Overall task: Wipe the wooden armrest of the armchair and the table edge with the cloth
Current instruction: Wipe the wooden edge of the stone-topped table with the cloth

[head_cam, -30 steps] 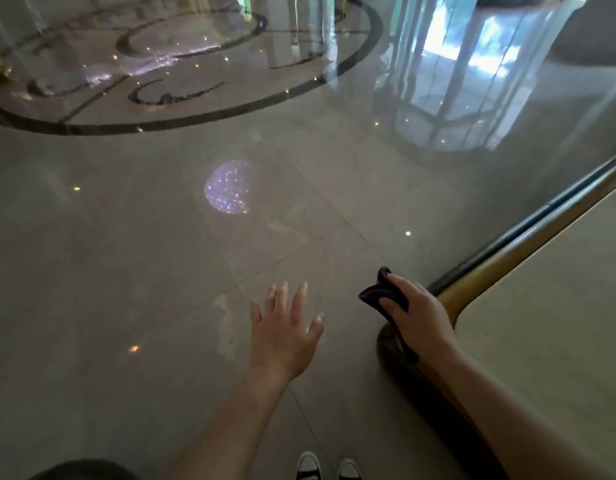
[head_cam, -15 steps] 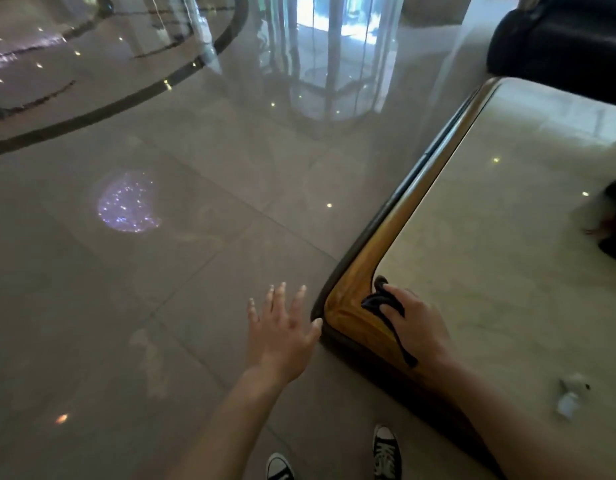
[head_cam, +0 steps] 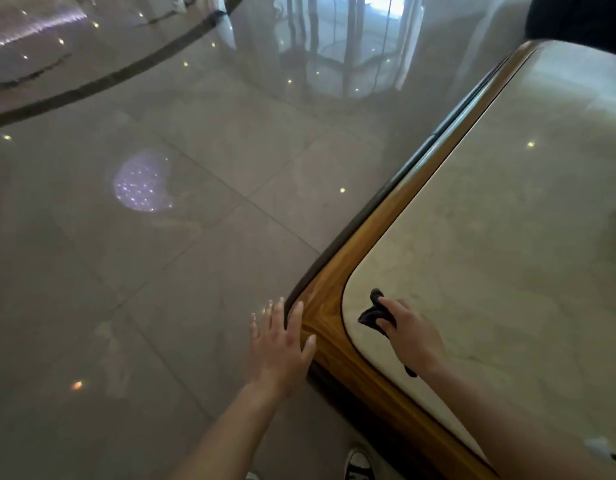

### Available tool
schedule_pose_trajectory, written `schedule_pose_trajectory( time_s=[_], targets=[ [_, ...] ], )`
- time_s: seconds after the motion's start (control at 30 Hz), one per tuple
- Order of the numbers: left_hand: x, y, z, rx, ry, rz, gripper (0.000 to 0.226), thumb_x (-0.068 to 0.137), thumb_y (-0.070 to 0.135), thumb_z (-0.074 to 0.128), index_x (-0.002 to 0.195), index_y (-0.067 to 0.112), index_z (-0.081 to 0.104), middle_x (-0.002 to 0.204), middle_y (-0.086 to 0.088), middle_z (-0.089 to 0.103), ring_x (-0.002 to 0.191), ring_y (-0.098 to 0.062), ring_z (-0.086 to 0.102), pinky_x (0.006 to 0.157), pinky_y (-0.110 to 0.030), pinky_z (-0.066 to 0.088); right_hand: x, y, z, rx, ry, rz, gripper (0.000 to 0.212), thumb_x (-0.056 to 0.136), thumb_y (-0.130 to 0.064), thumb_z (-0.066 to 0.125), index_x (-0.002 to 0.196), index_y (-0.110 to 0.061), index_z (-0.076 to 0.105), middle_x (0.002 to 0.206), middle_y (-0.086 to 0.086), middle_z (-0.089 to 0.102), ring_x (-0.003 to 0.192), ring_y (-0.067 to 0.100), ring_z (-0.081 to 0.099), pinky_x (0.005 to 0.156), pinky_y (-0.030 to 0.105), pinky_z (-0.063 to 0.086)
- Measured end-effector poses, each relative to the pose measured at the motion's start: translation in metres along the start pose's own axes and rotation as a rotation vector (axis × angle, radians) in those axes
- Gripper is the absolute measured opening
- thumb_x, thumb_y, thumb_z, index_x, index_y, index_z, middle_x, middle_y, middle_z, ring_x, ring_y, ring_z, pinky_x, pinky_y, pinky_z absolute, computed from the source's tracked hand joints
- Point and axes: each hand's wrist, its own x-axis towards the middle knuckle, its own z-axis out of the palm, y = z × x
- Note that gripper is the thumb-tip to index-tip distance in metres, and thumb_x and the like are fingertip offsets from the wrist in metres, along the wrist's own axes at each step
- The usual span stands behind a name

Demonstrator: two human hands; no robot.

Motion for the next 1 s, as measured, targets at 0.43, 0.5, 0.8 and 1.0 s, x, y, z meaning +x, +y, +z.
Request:
schedule_pose_trajectory(
  time_s=[0.43, 0.5, 0.8, 1.0],
  targets=[
    [0.136, 0.023, 0.166, -0.028, -0.244, 0.055, 0.093, 0.091, 0.073, 0.038, 0.15, 0.035, -0.023, 0.164, -0.006, -0.025, 0.149, -0.028, -0.024, 0.12, -0.054, -0.003, 0.111, 0.067, 0.11, -0.293, 0.05, -0.251, 0.052, 0.09, -0.023, 0.064, 0.14, -0.02, 0.049, 0.145, 0.004, 0.05, 0.138, 0.031, 0.037, 0.106, 0.048, 0.042],
    [0.138, 0.023, 0.175, -0.062, -0.316, 0.076, 0.101, 0.088, 0.074, 0.043, 0.151, 0.034, -0.025, 0.162, -0.006, -0.03, 0.147, -0.026, -0.028, 0.12, -0.051, -0.004, 0.114, 0.073, 0.118, -0.317, 0.013, -0.252, 0.059, 0.09, -0.029, 0.063, 0.145, -0.023, 0.042, 0.153, 0.002, 0.041, 0.143, 0.03, 0.03, 0.111, 0.049, 0.036],
    [0.128, 0.018, 0.196, 0.015, -0.258, 0.138, 0.109, 0.086, 0.075, 0.046, 0.151, 0.028, -0.028, 0.159, -0.01, -0.037, 0.144, -0.027, -0.035, 0.12, -0.049, -0.01, 0.119, 0.093, 0.127, -0.363, -0.061, -0.253, 0.066, 0.093, -0.04, 0.057, 0.151, -0.027, 0.029, 0.162, -0.003, 0.023, 0.15, 0.024, 0.01, 0.12, 0.043, 0.017],
    [0.136, 0.019, 0.182, -0.047, -0.275, 0.093, 0.11, 0.082, 0.072, 0.057, 0.154, 0.031, -0.015, 0.166, -0.006, -0.017, 0.151, -0.026, -0.017, 0.12, -0.047, 0.001, 0.119, 0.075, 0.113, -0.353, -0.08, -0.216, 0.067, 0.094, -0.051, 0.049, 0.152, -0.026, 0.026, 0.161, -0.002, 0.025, 0.149, 0.024, 0.013, 0.121, 0.043, 0.016]
  ],
)
